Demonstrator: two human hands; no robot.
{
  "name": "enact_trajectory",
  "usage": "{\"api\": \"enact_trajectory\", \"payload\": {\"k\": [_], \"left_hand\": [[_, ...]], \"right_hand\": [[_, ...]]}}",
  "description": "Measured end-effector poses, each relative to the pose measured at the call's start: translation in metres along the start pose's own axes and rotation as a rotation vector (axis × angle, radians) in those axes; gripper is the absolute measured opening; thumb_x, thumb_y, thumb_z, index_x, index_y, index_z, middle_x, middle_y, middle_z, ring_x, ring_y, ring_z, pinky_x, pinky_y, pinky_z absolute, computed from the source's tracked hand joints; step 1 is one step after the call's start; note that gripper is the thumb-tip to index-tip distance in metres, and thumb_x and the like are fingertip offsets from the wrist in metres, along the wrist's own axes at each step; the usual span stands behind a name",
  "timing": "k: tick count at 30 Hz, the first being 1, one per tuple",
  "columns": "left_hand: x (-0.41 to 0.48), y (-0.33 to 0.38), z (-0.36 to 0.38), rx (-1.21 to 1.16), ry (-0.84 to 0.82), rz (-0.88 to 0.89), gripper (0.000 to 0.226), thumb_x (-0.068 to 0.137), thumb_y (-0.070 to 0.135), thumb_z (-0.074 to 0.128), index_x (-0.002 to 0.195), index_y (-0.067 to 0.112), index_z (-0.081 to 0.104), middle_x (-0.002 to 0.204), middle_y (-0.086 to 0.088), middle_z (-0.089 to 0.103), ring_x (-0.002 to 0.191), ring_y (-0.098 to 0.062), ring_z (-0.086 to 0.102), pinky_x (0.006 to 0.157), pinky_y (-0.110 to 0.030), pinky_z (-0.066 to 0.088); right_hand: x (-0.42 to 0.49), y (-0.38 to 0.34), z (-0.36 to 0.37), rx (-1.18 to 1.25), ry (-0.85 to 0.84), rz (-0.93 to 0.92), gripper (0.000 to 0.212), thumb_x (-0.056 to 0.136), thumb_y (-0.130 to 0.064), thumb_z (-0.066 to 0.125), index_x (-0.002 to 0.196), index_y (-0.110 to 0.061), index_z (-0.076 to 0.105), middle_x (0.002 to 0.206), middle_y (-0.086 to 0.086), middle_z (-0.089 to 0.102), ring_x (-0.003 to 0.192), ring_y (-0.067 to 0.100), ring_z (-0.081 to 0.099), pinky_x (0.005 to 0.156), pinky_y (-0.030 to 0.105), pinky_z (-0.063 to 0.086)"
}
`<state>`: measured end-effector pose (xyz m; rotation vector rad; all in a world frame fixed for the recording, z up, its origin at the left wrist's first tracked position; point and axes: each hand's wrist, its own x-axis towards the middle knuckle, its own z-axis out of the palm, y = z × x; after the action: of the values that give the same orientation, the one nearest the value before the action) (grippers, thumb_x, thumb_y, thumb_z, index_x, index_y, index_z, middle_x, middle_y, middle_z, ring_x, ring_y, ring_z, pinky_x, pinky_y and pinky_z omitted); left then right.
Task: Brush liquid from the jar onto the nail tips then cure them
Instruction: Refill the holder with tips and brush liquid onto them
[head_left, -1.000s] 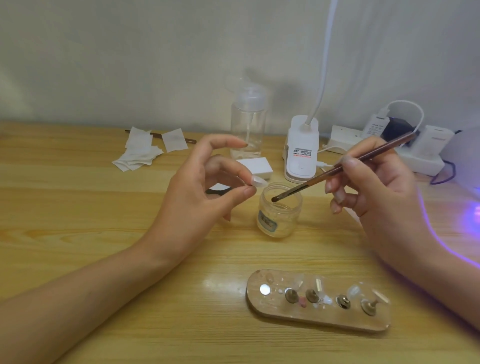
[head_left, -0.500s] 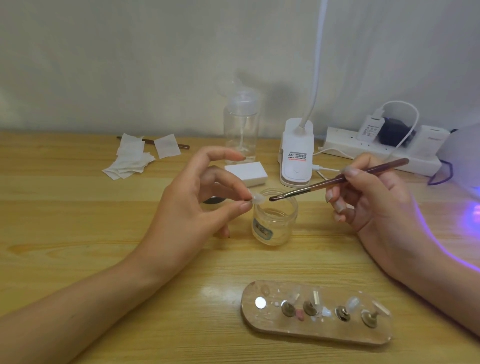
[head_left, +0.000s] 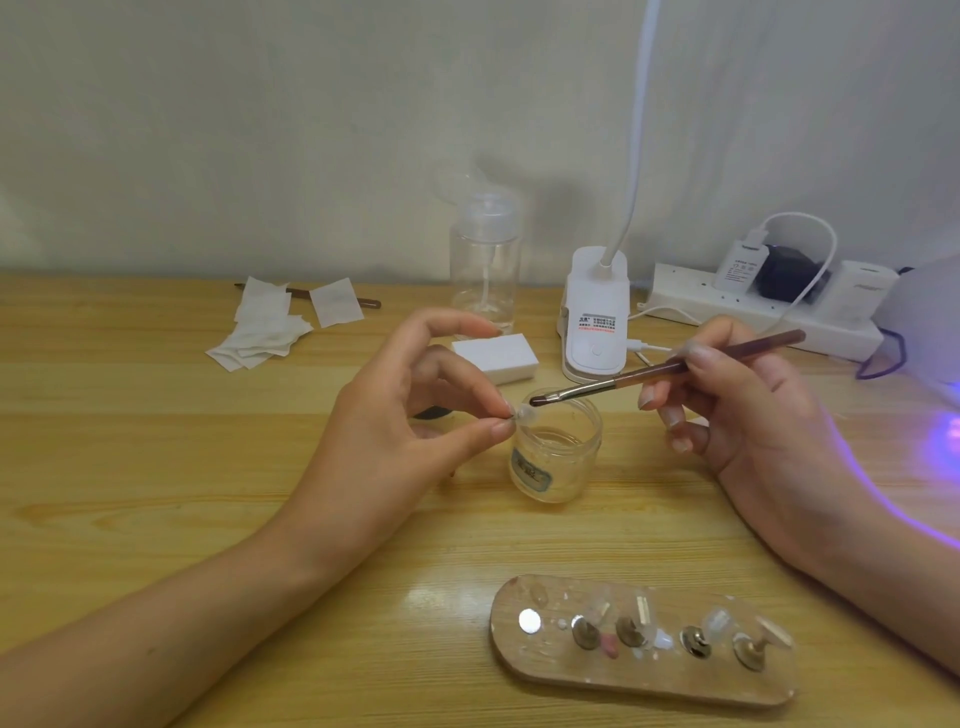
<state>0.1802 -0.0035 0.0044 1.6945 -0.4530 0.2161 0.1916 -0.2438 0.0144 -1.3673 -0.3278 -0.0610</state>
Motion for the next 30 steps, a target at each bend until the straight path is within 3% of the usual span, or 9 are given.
{"api": "enact_trajectory", "payload": {"k": [4,10,14,18,20,23,27,30], "left_hand": [[0.0001,-0.0001,0.0004,0.045,0.021,0.005,0.052,0.08,0.008,0.081,0.118,0.034,0.058,0.082,0.005,0.073,0.09,-0.01,0.071,0.072,-0.035,0.06],[-0.0004,0.0029,0.0011,0.071,0.026,0.016,0.05,0.08,0.011,0.081,0.117,0.036,0.059,0.082,0.005,0.072,0.093,-0.011,0.072,0.082,-0.053,0.059],[0.0001,0.0029,0.0013,0.075,0.025,0.015,0.049,0.079,0.011,0.08,0.115,0.037,0.059,0.08,0.006,0.071,0.091,-0.01,0.071,0.077,-0.049,0.059],[0.0,0.0034,0.0017,0.063,0.027,0.006,0.047,0.077,0.016,0.08,0.114,0.037,0.06,0.078,0.006,0.071,0.091,-0.008,0.071,0.079,-0.048,0.059],[-0.0004,0.0037,0.0018,0.056,0.025,0.007,0.046,0.076,0.02,0.079,0.114,0.037,0.06,0.078,0.005,0.071,0.091,-0.009,0.071,0.079,-0.046,0.059],[0.0,0.0025,0.0015,0.051,0.027,0.012,0.047,0.079,0.011,0.08,0.114,0.035,0.06,0.078,0.005,0.07,0.091,-0.01,0.071,0.076,-0.04,0.059],[-0.0004,0.002,0.0015,0.054,0.023,0.01,0.047,0.079,0.012,0.08,0.114,0.036,0.06,0.078,0.005,0.07,0.09,-0.01,0.071,0.076,-0.039,0.058],[-0.0003,0.0019,0.0013,0.056,0.024,0.008,0.047,0.079,0.01,0.08,0.113,0.036,0.06,0.078,0.006,0.07,0.089,-0.01,0.071,0.073,-0.038,0.058]], "right_hand": [[-0.0011,-0.0005,0.0018,-0.022,-0.024,0.009,0.011,0.085,-0.03,0.06,0.076,-0.024,0.056,0.074,0.008,0.069,0.062,0.01,0.055,0.048,0.019,0.045],[-0.0002,-0.0011,0.0001,-0.007,0.054,0.031,0.015,0.087,-0.028,0.063,0.073,-0.026,0.057,0.07,0.005,0.067,0.061,0.006,0.053,0.044,0.016,0.039],[-0.0016,-0.0024,0.0045,-0.034,-0.01,0.02,0.013,0.084,-0.031,0.062,0.073,-0.026,0.057,0.074,0.008,0.07,0.064,0.008,0.053,0.045,0.017,0.04],[-0.0011,-0.0019,0.0021,-0.014,0.084,0.057,0.015,0.085,-0.028,0.064,0.072,-0.025,0.056,0.069,0.007,0.067,0.062,0.008,0.05,0.042,0.016,0.037],[-0.0006,-0.0029,0.002,-0.009,0.052,0.041,0.018,0.087,-0.029,0.065,0.071,-0.028,0.058,0.071,0.005,0.068,0.064,0.007,0.051,0.044,0.016,0.037],[-0.0016,-0.0032,0.005,-0.042,-0.014,0.012,0.017,0.085,-0.035,0.068,0.074,-0.028,0.058,0.074,0.008,0.07,0.065,0.007,0.051,0.045,0.016,0.038],[-0.0008,-0.0016,0.003,-0.01,0.083,0.058,0.011,0.083,-0.028,0.06,0.076,-0.022,0.053,0.069,0.008,0.067,0.061,0.007,0.049,0.041,0.016,0.034],[-0.0006,-0.0024,0.0023,-0.018,0.044,0.033,0.016,0.087,-0.03,0.063,0.073,-0.028,0.057,0.072,0.006,0.069,0.063,0.006,0.05,0.043,0.015,0.034]]}}
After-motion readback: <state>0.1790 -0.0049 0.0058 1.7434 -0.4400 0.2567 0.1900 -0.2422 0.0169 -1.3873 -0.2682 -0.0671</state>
